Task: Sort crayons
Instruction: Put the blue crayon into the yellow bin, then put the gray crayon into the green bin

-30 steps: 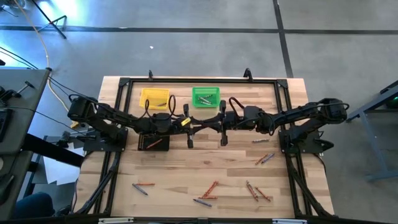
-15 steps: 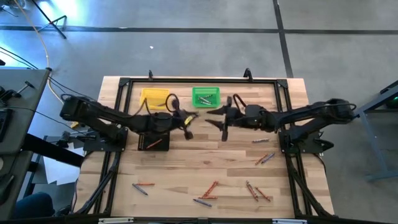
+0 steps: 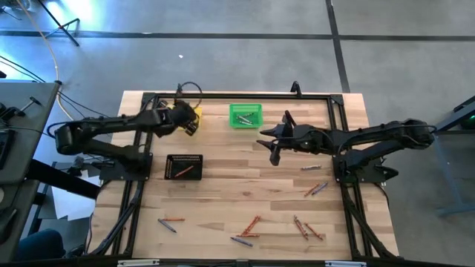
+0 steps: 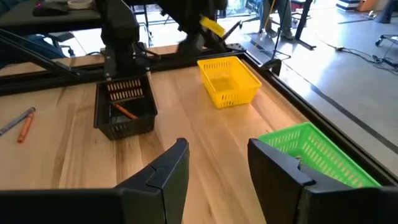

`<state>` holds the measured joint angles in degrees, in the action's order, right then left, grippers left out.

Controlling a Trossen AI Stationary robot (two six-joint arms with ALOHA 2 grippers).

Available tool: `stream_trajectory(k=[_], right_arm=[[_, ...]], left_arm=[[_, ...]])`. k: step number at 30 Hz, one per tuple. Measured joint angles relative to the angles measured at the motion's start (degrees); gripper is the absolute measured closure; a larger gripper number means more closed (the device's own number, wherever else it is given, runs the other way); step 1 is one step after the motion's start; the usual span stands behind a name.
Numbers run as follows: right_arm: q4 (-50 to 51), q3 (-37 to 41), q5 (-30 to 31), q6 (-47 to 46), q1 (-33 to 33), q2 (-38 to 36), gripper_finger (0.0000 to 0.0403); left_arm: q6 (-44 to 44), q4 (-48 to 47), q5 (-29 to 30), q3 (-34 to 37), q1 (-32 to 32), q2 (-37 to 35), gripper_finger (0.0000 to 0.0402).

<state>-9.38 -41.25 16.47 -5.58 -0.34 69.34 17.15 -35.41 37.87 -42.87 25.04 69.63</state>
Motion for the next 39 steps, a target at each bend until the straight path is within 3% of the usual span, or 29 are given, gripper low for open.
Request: stream_trajectory(k=[9,12,20,34,39], right_arm=[[-0.5,0.0,-0.1,1.1,0.0,0.0,0.0248],[-0.5,0.0,-0.1,1.6,0.0,0.0,0.0248],[0.2,0.0,-0.1,1.8,0.0,0.0,0.0248],[0.5,0.0,-0.1,-0.2,0.0,0.0,0.0248],[10.0,-1.3,-0.2,-6.2,-0.3,-1.4,0.0248]], left_arm=[[-10.6,10.2,-21.3,0.0,12.4,8.5,0.0395],[-11.5,10.1,-25.0,0.0,13.6,11.3,0.0394],[-14.9,10.1,-23.6,0.0,13.7,14.0,0.0391],[-14.5,9.9,-20.5,-0.1,13.7,13.4,0.0316],[-14.4,9.2,-20.2,-1.5,13.2,11.4,0.0319]])
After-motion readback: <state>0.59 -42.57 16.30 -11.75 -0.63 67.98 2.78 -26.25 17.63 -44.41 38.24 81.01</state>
